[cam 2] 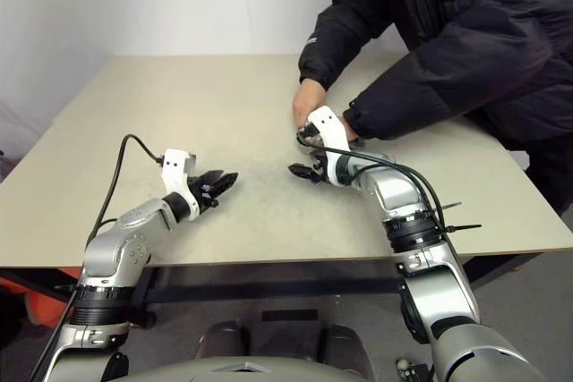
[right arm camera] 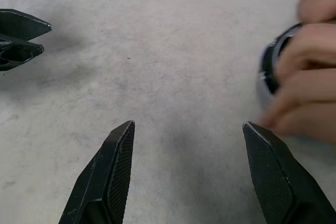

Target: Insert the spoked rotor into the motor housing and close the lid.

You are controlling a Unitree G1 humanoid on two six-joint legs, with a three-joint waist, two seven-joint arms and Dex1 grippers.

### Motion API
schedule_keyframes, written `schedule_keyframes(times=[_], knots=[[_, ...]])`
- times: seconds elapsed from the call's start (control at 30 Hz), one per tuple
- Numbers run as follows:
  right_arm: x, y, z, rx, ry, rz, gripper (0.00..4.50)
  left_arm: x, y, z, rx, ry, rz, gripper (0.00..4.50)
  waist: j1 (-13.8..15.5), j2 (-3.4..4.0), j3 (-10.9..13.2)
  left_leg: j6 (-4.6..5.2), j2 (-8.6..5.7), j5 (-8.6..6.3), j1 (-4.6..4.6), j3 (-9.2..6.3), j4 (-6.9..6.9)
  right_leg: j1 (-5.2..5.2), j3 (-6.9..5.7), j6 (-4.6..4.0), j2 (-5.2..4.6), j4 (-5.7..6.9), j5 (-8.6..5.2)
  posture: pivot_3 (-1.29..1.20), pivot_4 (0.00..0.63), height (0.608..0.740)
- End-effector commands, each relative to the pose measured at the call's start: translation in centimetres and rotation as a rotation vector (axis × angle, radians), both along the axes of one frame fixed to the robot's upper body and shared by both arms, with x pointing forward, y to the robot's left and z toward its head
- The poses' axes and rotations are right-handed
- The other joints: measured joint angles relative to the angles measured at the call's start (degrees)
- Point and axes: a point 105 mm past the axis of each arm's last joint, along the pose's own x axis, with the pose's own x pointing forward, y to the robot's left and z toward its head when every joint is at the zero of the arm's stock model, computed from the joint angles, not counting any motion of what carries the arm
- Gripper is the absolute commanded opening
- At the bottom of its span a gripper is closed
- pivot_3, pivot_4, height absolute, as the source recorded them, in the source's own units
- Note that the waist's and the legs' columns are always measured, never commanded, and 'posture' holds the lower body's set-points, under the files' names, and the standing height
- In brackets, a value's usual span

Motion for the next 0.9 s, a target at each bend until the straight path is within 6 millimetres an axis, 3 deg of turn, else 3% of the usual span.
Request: schedule_keyframes(times=[0.03,0.9], knots=[[0.2,0.01,1.89,0.013,-0.078,0.006,3.66,0.43,-0.28,1.73,0.002,-0.071,-0.014,2.42,0.0,0.0,0.0,0.0,0.0,0.0,0.0,0.01,0.0,0.0,0.0,0.0,0.0,0.0,0.0,0.0,0.0,0.74],[0.23,-0.05,1.58,0.014,-0.073,-0.012,3.66,0.32,0.04,1.5,0.005,-0.064,0.001,2.42,0.0,0.0,0.0,0.0,0.0,0.0,0.0,0.29,0.0,0.0,0.0,0.0,0.0,0.0,0.0,0.0,0.0,0.74]])
